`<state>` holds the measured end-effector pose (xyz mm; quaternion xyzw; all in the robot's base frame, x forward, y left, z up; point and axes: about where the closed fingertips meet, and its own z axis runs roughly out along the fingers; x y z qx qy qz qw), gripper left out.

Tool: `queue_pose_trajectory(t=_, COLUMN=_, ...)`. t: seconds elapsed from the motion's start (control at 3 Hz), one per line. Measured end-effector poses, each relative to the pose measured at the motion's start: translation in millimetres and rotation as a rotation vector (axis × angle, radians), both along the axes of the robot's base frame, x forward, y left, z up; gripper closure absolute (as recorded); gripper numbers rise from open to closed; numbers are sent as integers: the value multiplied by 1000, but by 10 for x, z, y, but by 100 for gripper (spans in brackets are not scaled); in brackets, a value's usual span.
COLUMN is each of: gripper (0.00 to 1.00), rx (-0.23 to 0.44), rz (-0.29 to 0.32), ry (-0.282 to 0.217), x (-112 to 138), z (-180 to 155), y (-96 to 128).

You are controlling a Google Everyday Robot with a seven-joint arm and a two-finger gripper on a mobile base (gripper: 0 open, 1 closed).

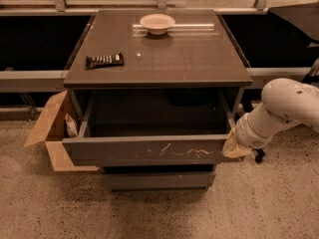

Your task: Close top drawer

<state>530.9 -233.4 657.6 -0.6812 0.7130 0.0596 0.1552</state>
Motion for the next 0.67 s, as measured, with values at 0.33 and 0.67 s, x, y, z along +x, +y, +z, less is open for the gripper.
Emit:
queue_pose_trajectory(t=0.33, gripper=0, rx=0, rz=7, ry=-6, x=94, z=3, y=-43)
queue_pose_trajectory(t=0.67, gripper=0, rx=-1, rz=16, ry=-13, x=242, z=-8, y=-111)
